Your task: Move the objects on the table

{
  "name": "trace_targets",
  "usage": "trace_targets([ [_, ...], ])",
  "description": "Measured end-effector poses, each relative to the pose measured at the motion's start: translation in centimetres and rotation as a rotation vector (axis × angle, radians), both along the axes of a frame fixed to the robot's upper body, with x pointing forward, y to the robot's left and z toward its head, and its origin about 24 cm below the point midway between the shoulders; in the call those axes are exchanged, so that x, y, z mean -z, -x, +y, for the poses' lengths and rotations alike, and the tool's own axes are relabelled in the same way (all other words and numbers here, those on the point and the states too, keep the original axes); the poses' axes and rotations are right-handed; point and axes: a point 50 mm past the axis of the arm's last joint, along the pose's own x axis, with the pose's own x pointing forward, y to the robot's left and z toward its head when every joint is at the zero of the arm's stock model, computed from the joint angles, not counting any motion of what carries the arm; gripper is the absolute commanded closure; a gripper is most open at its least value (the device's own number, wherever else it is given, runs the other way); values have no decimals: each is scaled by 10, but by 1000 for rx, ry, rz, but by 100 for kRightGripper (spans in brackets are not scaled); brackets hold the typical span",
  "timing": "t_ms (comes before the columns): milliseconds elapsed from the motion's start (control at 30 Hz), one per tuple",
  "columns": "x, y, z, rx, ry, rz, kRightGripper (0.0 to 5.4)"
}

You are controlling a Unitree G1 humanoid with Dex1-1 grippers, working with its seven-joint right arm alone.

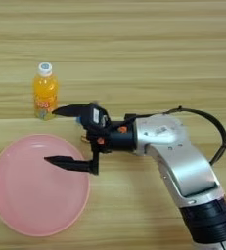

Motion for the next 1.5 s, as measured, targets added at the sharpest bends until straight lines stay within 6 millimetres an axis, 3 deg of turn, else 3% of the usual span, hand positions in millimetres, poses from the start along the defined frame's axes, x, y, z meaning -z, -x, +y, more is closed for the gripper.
trace_targets([
  [733,36,-6,21,22,63,67,3],
  [967,45,-6,20,26,125,81,3],
  [1500,69,6,36,-136,282,188,3],
])
